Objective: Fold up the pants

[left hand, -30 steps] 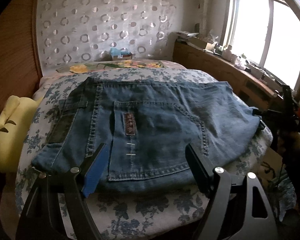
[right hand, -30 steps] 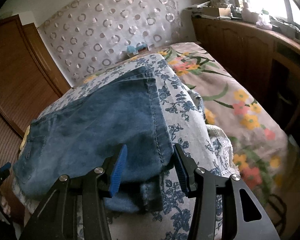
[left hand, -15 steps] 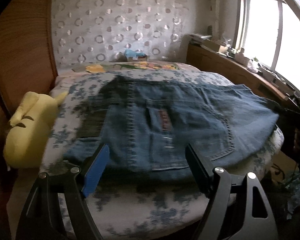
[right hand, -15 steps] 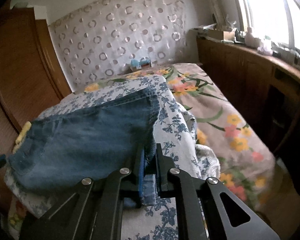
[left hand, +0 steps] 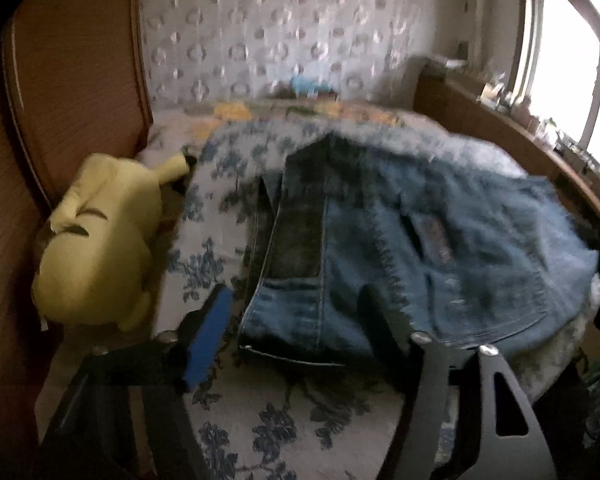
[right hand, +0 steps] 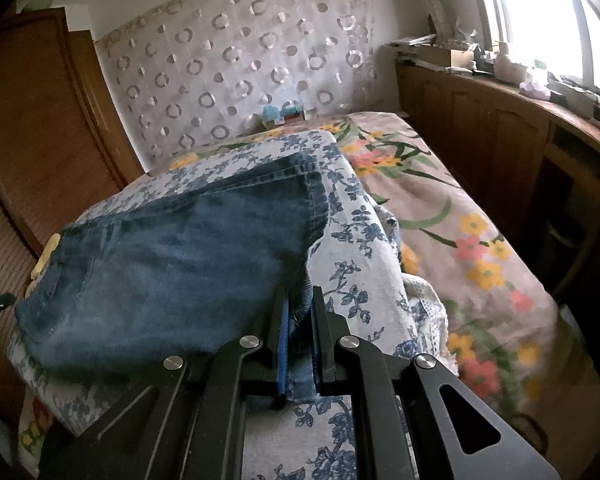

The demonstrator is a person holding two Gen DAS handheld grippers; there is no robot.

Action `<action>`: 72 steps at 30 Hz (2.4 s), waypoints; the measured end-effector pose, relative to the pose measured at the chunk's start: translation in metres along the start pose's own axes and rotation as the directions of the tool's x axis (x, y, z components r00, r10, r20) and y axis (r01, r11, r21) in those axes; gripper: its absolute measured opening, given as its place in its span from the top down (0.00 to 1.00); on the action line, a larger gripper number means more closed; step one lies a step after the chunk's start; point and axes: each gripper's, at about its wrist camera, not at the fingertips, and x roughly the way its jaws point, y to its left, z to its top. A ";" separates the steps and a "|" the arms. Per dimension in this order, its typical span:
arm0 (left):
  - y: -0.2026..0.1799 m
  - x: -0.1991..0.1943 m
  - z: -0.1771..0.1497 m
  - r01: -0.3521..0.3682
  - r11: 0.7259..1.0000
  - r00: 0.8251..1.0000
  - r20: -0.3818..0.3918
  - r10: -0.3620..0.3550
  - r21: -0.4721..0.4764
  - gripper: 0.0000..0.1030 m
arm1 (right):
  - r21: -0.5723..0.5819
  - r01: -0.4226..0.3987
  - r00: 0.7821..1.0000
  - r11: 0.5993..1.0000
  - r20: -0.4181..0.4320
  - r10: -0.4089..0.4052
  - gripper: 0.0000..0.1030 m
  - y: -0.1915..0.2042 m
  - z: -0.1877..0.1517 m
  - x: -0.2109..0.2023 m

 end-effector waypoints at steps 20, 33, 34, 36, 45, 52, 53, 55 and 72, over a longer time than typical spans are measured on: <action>0.003 0.023 -0.010 -0.030 1.000 0.998 -0.057 0.029 -0.009 0.41 | -0.017 -0.038 0.997 0.999 0.067 0.039 0.92 0.010 0.018 -0.014; -0.006 -0.029 -0.004 -0.021 1.000 0.998 0.060 0.020 0.008 0.41 | -0.245 -0.226 0.955 0.943 0.133 0.264 0.92 0.142 0.077 -0.027; -0.007 -0.036 -0.003 -0.016 1.000 0.997 0.073 0.015 0.010 0.41 | -0.265 -0.243 0.950 0.933 0.131 0.284 0.92 0.155 0.080 -0.026; -0.010 -0.047 -0.001 -0.009 1.000 0.995 0.096 0.008 0.015 0.41 | -0.300 -0.282 0.936 0.911 0.121 0.330 0.92 0.183 0.085 -0.025; -0.015 -0.079 0.000 0.022 0.999 0.988 0.154 -0.027 0.034 0.41 | -0.421 -0.417 0.873 0.806 0.063 0.485 0.92 0.274 0.087 -0.032; -0.033 -0.074 0.000 0.061 0.997 0.986 0.152 -0.069 0.053 0.41 | -0.479 -0.359 0.916 0.801 -0.018 0.400 0.58 0.256 0.085 -0.004; -0.037 -0.072 0.000 0.069 0.996 0.986 0.150 -0.076 0.057 0.41 | -0.483 -0.357 0.919 0.800 -0.030 0.392 0.52 0.257 0.085 -0.005; -0.044 -0.068 0.001 0.084 0.995 0.985 0.145 -0.093 0.061 0.41 | -0.486 -0.352 0.925 0.800 -0.049 0.377 0.52 0.255 0.082 -0.004; -0.107 -0.013 0.001 0.222 0.966 0.973 0.032 -0.228 0.134 0.45 | -0.314 -0.358 0.933 0.879 -0.078 0.351 0.52 0.220 0.067 0.022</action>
